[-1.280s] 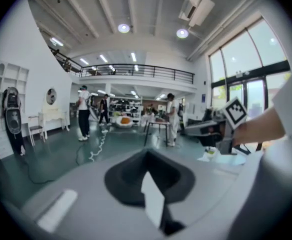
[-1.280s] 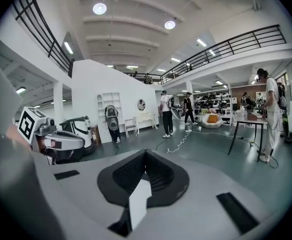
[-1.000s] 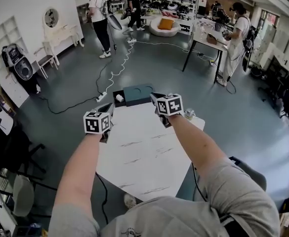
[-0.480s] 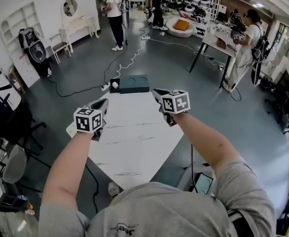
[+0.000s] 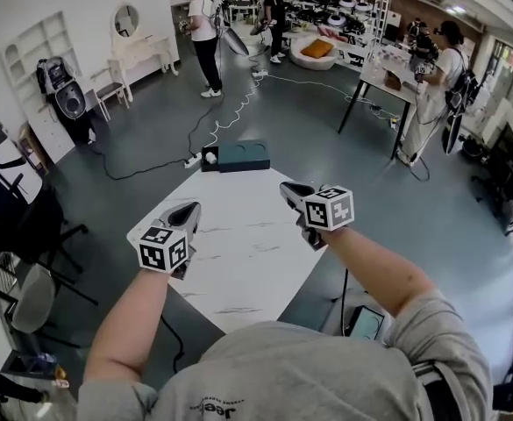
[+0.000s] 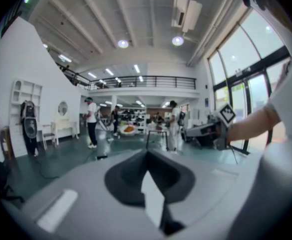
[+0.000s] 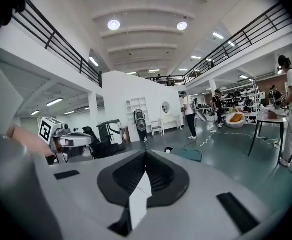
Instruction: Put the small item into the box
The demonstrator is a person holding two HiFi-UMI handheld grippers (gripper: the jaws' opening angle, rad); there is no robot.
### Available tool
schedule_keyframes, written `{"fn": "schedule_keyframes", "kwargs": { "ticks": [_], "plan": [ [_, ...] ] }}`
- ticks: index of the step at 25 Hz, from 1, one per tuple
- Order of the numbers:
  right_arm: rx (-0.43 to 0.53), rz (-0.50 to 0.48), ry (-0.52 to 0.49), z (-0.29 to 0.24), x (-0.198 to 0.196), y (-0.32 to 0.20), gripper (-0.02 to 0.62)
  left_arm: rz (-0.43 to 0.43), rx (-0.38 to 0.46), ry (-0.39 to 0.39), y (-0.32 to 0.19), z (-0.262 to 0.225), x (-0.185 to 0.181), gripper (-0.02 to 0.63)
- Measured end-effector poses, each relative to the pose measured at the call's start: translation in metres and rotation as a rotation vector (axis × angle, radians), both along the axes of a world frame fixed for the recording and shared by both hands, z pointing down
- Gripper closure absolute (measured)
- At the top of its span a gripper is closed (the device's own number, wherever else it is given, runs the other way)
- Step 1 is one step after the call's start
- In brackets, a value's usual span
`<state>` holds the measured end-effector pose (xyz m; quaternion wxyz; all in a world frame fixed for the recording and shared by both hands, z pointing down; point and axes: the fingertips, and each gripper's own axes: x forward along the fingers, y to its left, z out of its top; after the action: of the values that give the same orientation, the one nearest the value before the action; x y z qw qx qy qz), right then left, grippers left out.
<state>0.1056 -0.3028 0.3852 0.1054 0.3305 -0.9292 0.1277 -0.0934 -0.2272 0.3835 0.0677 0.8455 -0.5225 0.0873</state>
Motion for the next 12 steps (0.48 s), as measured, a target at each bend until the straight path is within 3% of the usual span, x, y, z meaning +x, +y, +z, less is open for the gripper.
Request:
{"fn": "schedule_keyframes", "kwargs": {
  "ticks": [12],
  "plan": [
    [0.057, 0.024, 0.017, -0.001, -0.049, 0.069, 0.588, 0.072, 0.074, -0.033, 0.061, -0.001, -0.061, 0.603]
  ]
}}
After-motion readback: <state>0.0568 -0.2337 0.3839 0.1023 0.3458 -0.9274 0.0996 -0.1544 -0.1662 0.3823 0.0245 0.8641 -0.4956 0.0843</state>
